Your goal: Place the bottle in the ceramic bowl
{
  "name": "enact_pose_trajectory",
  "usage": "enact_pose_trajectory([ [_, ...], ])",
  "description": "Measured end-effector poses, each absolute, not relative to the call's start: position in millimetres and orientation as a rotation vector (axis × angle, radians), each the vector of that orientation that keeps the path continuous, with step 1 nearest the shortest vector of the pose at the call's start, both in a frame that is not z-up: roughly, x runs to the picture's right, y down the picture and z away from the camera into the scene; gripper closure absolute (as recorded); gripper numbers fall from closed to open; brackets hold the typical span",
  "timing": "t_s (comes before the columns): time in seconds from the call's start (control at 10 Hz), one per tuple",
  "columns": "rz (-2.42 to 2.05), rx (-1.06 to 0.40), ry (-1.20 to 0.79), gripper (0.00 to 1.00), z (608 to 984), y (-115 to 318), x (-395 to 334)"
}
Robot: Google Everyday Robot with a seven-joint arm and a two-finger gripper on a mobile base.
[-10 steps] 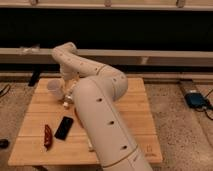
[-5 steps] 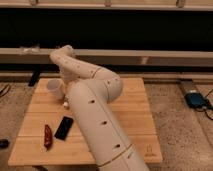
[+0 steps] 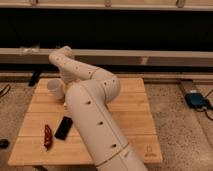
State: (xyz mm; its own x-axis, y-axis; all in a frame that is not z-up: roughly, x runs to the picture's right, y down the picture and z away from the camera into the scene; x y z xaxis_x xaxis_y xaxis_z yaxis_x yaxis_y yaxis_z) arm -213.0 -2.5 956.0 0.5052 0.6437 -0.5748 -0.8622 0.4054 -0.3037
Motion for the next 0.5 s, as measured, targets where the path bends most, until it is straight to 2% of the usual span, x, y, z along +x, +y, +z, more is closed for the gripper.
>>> enact_pose_trajectory([
  [0.5, 1.037, -0.585, 0.434, 0.37, 959.0, -8.2, -204.8],
])
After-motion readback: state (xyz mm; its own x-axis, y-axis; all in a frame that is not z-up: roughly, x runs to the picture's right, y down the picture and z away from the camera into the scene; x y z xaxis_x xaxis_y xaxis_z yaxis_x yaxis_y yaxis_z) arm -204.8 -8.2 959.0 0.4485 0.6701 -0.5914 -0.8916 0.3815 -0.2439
